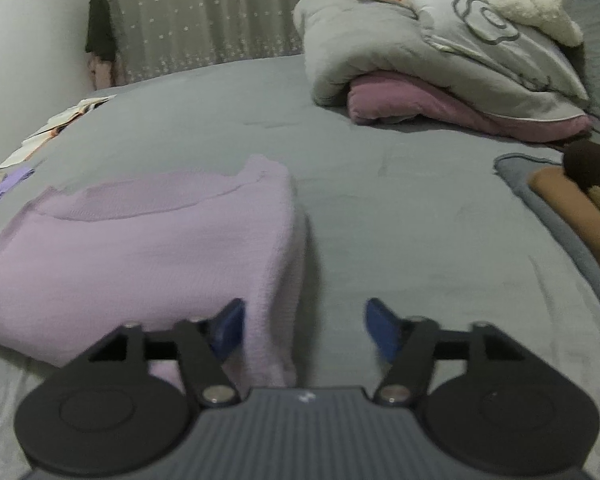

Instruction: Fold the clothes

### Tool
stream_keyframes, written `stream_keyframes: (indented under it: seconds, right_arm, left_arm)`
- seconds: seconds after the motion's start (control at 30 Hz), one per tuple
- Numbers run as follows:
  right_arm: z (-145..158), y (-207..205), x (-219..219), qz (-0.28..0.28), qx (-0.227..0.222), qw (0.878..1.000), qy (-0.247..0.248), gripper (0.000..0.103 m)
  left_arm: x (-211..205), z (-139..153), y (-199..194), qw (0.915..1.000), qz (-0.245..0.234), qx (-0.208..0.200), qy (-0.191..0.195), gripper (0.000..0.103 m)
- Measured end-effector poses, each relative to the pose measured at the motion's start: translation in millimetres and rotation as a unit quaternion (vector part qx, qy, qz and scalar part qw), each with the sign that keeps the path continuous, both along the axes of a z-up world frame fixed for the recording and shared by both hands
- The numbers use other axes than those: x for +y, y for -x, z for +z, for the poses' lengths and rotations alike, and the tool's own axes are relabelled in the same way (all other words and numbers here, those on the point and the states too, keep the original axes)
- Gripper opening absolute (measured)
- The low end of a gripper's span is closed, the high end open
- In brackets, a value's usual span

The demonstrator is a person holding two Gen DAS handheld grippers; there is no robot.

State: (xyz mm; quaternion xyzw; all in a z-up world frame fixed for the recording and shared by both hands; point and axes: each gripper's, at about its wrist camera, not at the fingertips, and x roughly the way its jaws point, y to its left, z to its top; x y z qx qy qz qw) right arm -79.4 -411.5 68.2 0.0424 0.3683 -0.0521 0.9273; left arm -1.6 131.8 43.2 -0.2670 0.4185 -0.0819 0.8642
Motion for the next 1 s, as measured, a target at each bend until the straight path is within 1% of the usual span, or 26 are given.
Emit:
stream_keyframes:
  seconds: [0.07,0.17,0.2,0.27,0.3,0.33,0.43,0.53,0.6,0.63,0.7,0.8,0.83,0.87,0.9,0.93,0.97,1.0]
  right_arm:
    - [0.6,1.6,-2.5,-0.006,-0.002,1.000,0.001,0.079]
    - [3.7,3.4,-7.9,-0.014,-0.006,1.000,-0.006,0.081]
    - [5.0,3.8,-10.0,-0.017,-0.007,1.000,-0.010,0.082]
    - [6.6,4.3,-13.6,-0.025,-0.009,1.000,-0.018,0.087]
    - [7.3,5.0,-15.9,-0.029,-0.010,0.999,-0.022,0.088]
    - [7.8,5.5,-17.0,-0.031,-0.011,0.999,-0.024,0.089]
    - [11.7,7.7,-17.0,-0.034,-0.021,0.999,-0.032,0.091]
    - [16.6,12.4,-14.2,-0.026,-0.039,0.997,-0.056,0.097]
    - [16.8,13.7,-11.4,-0.010,-0.040,0.996,-0.081,0.098]
    - [15.6,13.4,-9.9,-0.003,-0.034,0.995,-0.090,0.099]
    - [10.9,12.4,-5.3,0.013,-0.011,0.996,-0.083,0.099]
    - [2.5,12.5,-5.3,0.026,0.024,0.997,-0.069,0.101]
    - [0.4,13.7,-9.5,0.022,0.031,0.996,-0.083,0.101]
    - [-1.4,15.3,-15.9,0.017,0.035,0.993,-0.110,0.102]
    - [-3.6,16.9,-23.1,0.010,0.038,0.989,-0.144,0.102]
    - [-7.8,18.9,-32.5,0.002,0.039,0.979,-0.199,0.103]
    - [-13.7,20.7,-42.4,-0.010,0.041,0.964,-0.262,0.103]
    - [-25.0,22.0,-52.0,-0.028,0.046,0.939,-0.339,0.103]
  left_arm:
    - [4.8,2.5,3.6,0.9999,0.014,-0.003,0.001,0.070]
    - [4.7,6.9,12.2,0.9995,0.029,-0.009,-0.009,0.071]
    - [1.5,8.0,16.6,0.9993,0.032,-0.011,-0.016,0.072]
    - [-8.2,10.0,26.5,0.9987,0.036,-0.014,-0.033,0.073]
    - [-14.0,11.1,31.5,0.9983,0.038,-0.015,-0.042,0.073]
    - [-21.2,13.3,36.6,0.9976,0.037,-0.024,-0.054,0.073]
    - [-43.0,25.8,49.6,0.9921,0.029,-0.069,-0.101,0.073]
    - [-59.5,33.1,57.7,0.9886,0.018,-0.096,-0.115,0.073]
    - [-68.4,35.6,63.4,0.9884,0.007,-0.105,-0.110,0.073]
    - [-71.4,34.4,66.9,0.9885,0.004,-0.104,-0.110,0.073]
    - [-76.4,30.2,74.7,0.9886,0.000,-0.098,-0.114,0.073]
    - [-64.7,24.7,81.0,0.9896,0.020,-0.083,-0.116,0.073]
    - [-54.3,21.0,80.9,0.9918,0.033,-0.072,-0.101,0.073]
    - [-41.5,16.3,80.2,0.9939,0.047,-0.058,-0.081,0.073]
    - [-34.1,13.4,79.8,0.9949,0.055,-0.050,-0.069,0.073]
    - [-27.1,10.2,78.4,0.9955,0.063,-0.040,-0.059,0.073]
    - [-18.8,4.9,77.4,0.9963,0.073,-0.027,-0.036,0.073]
    - [-13.6,1.0,79.1,0.9967,0.077,-0.020,-0.018,0.073]
